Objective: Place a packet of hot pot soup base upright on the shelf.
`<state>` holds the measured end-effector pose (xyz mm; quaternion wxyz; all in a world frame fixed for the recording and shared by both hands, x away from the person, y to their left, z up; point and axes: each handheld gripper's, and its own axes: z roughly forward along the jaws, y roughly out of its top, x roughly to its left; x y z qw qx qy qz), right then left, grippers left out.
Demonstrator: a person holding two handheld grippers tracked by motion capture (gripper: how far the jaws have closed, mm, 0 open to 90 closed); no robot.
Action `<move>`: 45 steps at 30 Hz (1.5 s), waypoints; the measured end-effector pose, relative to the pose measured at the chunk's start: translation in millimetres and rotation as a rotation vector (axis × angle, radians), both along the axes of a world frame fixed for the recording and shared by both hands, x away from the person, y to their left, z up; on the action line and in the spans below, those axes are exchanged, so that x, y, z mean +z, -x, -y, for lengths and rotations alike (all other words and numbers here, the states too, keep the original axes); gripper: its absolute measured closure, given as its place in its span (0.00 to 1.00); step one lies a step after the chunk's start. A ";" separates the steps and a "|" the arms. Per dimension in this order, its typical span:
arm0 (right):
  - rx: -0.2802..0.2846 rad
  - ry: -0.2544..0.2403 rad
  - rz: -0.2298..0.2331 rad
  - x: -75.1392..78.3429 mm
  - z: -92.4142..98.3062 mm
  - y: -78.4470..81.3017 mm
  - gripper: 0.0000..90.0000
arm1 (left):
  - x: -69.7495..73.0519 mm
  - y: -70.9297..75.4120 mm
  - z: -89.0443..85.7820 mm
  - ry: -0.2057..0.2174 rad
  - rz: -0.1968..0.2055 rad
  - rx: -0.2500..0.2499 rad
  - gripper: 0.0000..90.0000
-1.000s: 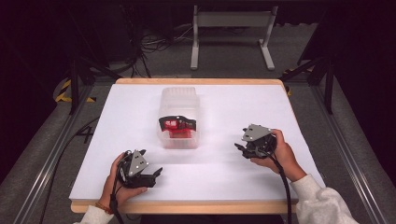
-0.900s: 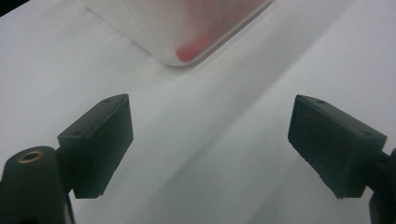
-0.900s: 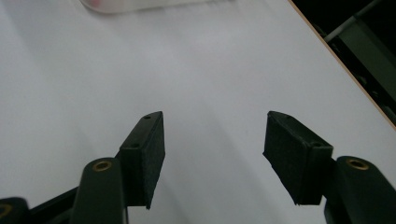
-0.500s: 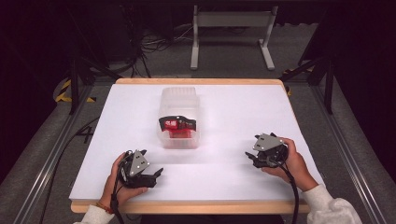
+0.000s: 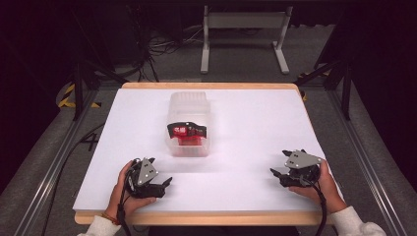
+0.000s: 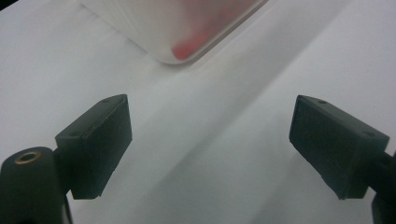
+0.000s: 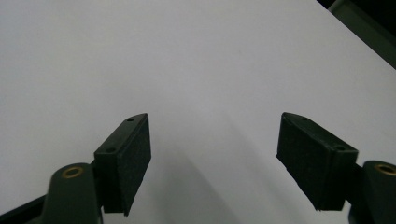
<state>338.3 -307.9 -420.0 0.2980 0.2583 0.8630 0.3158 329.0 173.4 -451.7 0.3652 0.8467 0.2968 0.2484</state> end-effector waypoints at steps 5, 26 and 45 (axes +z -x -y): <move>-0.018 -0.044 0.007 -4.8 13.2 6.3 0.26 | -0.3 -0.6 0.6 0.001 0.002 -0.003 0.15; -0.209 -0.167 0.026 -19.1 53.0 34.5 0.14 | 0.4 1.8 0.3 0.008 0.001 -0.023 0.15; -0.213 -0.170 0.038 -21.5 53.9 40.9 0.13 | 1.0 2.7 -0.2 0.017 0.003 -0.028 0.14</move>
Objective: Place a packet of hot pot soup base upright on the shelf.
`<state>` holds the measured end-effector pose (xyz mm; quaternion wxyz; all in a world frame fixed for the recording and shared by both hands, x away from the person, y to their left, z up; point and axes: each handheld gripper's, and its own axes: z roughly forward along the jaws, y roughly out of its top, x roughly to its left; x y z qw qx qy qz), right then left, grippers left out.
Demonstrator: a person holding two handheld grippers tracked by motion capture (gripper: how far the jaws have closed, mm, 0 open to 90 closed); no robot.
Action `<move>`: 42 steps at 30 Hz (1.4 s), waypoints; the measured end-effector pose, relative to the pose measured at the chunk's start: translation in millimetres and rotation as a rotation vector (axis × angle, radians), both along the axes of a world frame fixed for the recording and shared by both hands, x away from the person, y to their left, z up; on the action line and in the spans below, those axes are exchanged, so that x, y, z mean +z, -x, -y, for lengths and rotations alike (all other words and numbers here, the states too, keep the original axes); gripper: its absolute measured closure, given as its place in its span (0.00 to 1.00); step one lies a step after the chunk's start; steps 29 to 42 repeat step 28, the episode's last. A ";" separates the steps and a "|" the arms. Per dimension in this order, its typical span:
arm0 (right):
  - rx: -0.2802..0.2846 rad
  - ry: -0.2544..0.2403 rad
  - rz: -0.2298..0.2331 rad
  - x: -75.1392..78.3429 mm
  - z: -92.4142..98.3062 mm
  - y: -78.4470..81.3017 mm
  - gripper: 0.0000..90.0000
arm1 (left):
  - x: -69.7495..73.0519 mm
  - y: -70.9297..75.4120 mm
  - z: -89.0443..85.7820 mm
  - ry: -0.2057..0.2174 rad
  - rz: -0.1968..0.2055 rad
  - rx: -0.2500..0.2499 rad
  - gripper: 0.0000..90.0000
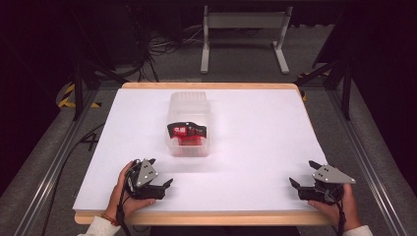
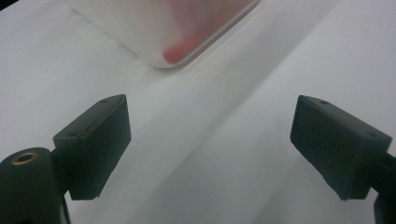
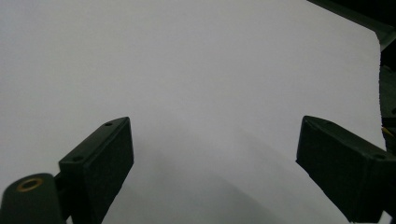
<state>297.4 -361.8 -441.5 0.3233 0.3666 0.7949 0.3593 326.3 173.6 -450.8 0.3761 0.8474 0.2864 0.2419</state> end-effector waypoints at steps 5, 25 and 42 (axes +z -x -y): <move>0.006 0.004 0.005 0.5 -0.7 1.1 0.13 | -0.2 -0.4 1.0 0.002 -0.002 0.000 0.14; 0.028 0.003 0.008 1.2 -4.9 4.6 0.16 | -0.7 -5.8 2.5 0.003 -0.006 -0.005 0.14; 0.019 -0.003 0.020 2.5 -3.6 4.8 0.15 | -0.2 -5.9 2.5 0.003 -0.002 -0.005 0.14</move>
